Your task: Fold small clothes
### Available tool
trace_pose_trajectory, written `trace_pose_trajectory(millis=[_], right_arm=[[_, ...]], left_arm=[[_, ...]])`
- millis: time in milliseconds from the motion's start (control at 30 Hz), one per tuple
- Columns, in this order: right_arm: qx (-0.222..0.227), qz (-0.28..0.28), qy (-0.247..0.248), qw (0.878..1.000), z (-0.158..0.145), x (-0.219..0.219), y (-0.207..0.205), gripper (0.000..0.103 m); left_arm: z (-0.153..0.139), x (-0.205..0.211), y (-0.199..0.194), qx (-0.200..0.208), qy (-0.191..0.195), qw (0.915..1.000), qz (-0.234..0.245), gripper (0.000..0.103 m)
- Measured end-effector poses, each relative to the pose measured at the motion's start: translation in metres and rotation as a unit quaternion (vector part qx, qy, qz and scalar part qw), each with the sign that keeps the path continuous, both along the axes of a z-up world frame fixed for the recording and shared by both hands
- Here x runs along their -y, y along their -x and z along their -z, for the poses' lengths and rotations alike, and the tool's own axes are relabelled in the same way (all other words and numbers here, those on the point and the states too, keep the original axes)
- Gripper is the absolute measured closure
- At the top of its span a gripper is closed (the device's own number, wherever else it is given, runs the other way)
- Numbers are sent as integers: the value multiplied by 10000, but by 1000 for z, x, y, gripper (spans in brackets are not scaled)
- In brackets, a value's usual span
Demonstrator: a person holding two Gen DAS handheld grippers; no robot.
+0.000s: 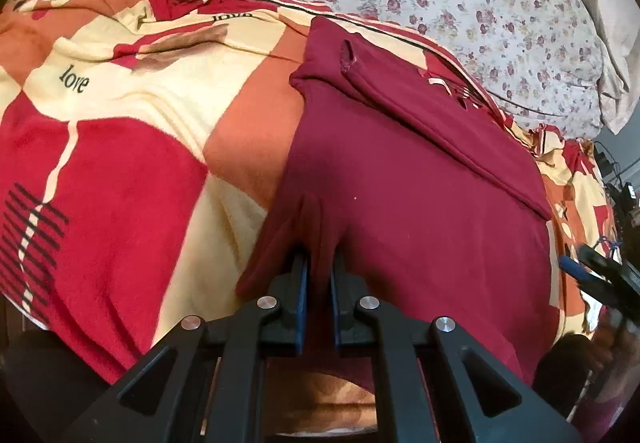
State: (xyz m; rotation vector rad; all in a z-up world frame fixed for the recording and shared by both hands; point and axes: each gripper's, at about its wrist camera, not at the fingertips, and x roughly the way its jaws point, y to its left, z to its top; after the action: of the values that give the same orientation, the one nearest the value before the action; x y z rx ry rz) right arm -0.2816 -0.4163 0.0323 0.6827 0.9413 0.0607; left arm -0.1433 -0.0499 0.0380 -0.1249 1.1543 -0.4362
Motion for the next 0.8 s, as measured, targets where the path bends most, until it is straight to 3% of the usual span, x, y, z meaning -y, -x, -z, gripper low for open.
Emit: trace_pose_trajectory(millis=[100,167,333,433,600,800], right_arm=[[246,-427,-144,9987,-17,3,30,36],[182,-856,-172,9960,-17,-6,53,35],[-711,-1742,-271,9818,31,-50,96,35],[-1193,-2042,-274,9712,67,-81,100,35],[-1301,-1568,-344,9784,97,-97,88,34],[-1283,-1570,-516,9779,119,-118,82,35]], left_arm=[[1,5,0,79,-132,9999,52,103],[2,6,0,95,-165,9998,61,103],[3,7,-3,94,-177,9998,57,103],[3,8,-2,111,-189,9998,41,103],[2,6,1,129,-195,9997,36,103],[2,5,2,132,-203,9997,24,103]])
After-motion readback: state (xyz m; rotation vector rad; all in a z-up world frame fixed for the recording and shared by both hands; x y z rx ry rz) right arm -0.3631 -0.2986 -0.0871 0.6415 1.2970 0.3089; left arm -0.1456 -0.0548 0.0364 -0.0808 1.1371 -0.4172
